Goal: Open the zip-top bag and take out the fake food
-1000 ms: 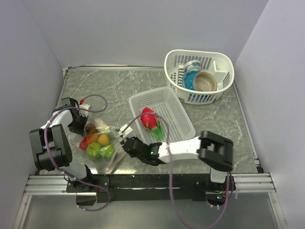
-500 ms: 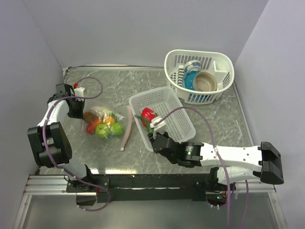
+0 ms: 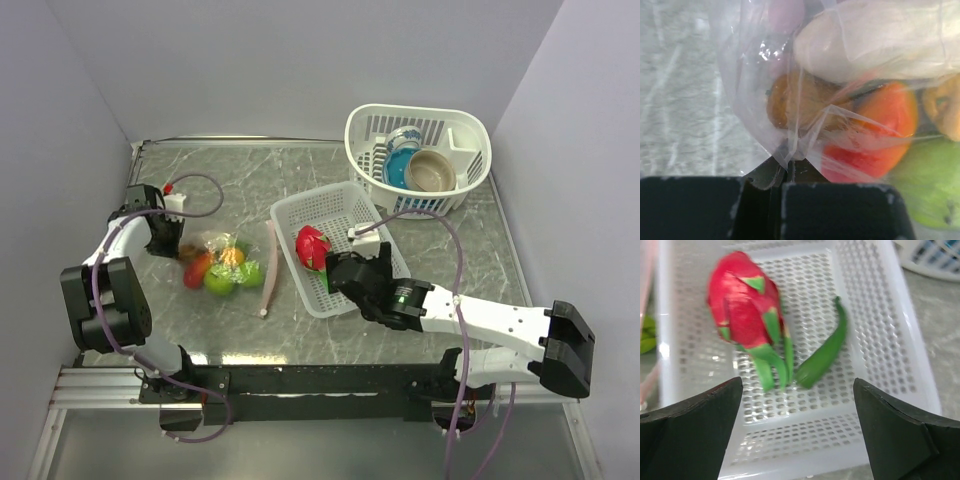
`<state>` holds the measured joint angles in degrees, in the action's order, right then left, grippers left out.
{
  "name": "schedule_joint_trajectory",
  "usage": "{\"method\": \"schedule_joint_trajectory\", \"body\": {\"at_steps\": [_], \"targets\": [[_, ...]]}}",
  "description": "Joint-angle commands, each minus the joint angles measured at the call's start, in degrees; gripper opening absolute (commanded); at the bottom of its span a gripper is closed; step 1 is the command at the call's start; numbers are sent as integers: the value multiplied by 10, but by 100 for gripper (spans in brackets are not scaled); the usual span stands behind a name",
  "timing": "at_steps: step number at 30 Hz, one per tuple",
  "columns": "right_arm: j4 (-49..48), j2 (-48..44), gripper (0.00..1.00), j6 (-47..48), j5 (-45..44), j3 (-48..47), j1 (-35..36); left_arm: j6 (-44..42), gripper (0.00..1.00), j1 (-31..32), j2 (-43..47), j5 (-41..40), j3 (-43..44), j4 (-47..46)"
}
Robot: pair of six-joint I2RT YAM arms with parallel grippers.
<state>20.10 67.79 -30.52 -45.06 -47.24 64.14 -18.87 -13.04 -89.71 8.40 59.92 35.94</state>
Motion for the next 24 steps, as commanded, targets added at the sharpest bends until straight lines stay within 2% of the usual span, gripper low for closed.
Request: {"method": "schedule_joint_trajectory", "body": {"at_steps": [1,6,11,14,19,24], "targets": [[-93,-16,100,64,44,-24,26,-48,1,6,2,-81,-8,-58],[-114,34,100,100,52,-69,70,-113,1,4,5,-150,-79,-110],[-170,126,89,111,115,-95,92,-182,1,-33,43,-140,-164,-138],[-198,190,86,125,137,-113,93,-210,1,-45,68,-143,-192,-162],[-261,279,86,176,155,-171,92,-202,1,-45,73,-132,-162,-149],[-271,369,85,222,165,-245,69,-183,1,-35,45,-115,-105,-117]]}}
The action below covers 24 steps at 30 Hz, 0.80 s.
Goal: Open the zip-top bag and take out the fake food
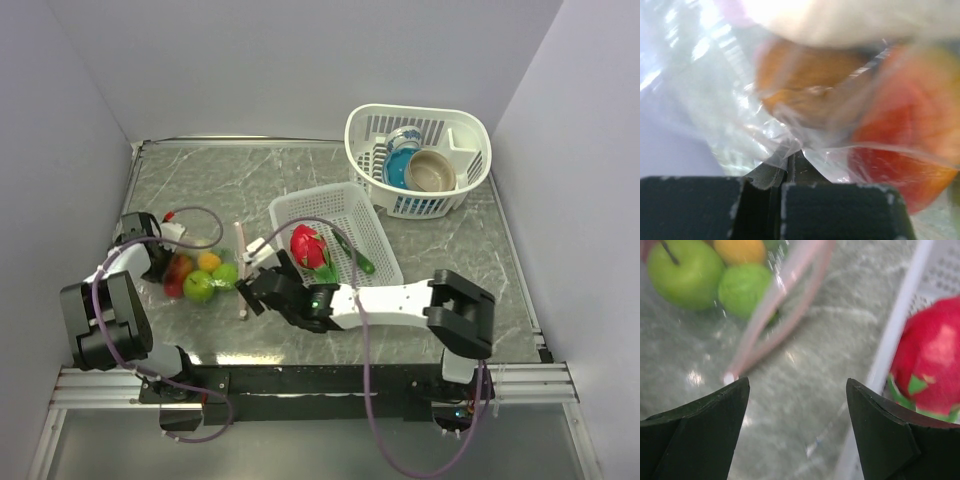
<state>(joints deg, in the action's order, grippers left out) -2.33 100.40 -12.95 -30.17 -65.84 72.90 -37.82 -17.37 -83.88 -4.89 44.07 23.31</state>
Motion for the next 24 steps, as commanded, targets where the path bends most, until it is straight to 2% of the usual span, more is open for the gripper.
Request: {"method": "schedule_joint_trajectory", "body": {"at_steps": [1,6,11,14,21,24], "targets": [[-58,51,85,49,27,-66,-30,9,1,11,-16,19,64,11],[-69,105,85,64,54,-107,-54,27,1,42,-38,19,76,9],[-76,117,83,65,75,-112,-51,44,1,76,-71,6,87,-1],[-95,100,83,60,85,-72,-49,48,1,87,-95,-18,88,-23],[-163,36,74,69,94,51,-47,81,1,105,-175,-78,127,-58],[-173,26,74,72,90,80,-52,69,1,117,-190,-110,121,-90]]}}
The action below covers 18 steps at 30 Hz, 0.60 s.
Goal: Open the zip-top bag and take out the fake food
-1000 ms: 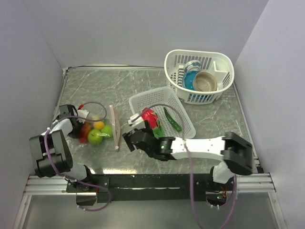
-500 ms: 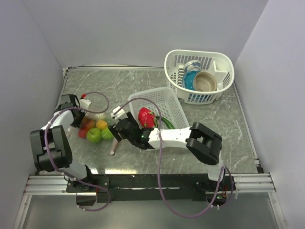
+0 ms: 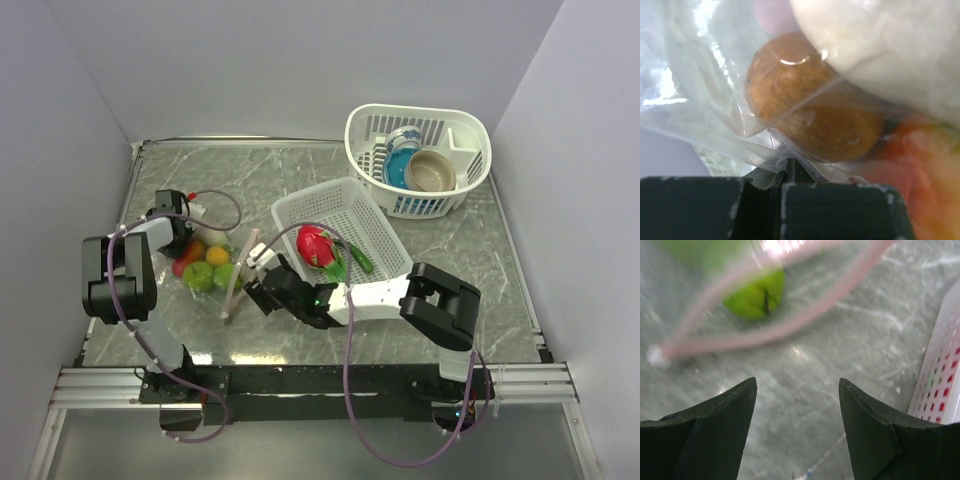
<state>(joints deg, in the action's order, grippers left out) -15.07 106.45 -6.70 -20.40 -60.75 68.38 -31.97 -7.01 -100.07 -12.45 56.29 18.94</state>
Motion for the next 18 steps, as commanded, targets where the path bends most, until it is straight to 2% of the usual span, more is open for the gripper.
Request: {"method": "schedule_joint_trajectory", "body": {"at_steps": [1,4,11,18], "targets": [[-44,-35,74,6,-7,32,-10,2,1,21,-33,-45,-6,-59],[-47,-32,73,5,-3,32,-11,-18,1,30,-41,-71,-21,-89],[-63,-12,73,3,19,-25,-9,-14,1,47,-32,-67,-23,-75],[-73,31,91,11,34,-74,-10,-15,1,54,-17,-64,-27,-67]]}}
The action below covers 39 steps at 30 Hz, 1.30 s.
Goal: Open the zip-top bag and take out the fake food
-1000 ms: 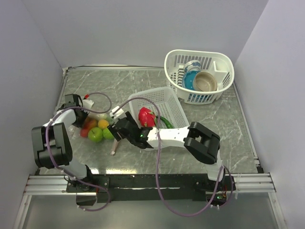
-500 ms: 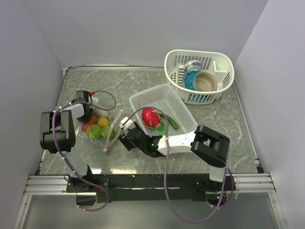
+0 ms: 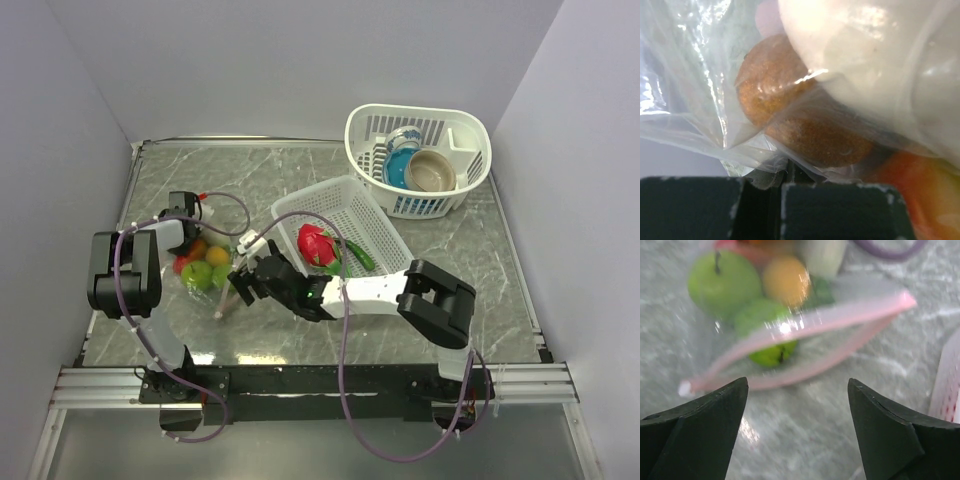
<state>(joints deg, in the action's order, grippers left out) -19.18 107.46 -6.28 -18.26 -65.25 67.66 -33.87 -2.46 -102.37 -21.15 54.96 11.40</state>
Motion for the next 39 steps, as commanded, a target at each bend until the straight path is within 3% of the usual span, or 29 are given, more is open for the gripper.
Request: {"method": "schedule_joint_trajectory", "body": {"at_steps": [1,18,31,37,39], "targets": [[-30,33,92,7,14,-34,-2,5,1,11,7,24,-14,8],[6,121,100,27,40,-138,-1,6,1,20,-8,28,-21,-2],[48,204,100,15,86,-230,-9,25,1,62,58,67,-20,62],[50,181,99,-4,93,-183,-9,25,1,70,73,54,-21,72],[45,159,91,-12,91,-152,-7,28,1,70,86,49,-12,96]]}}
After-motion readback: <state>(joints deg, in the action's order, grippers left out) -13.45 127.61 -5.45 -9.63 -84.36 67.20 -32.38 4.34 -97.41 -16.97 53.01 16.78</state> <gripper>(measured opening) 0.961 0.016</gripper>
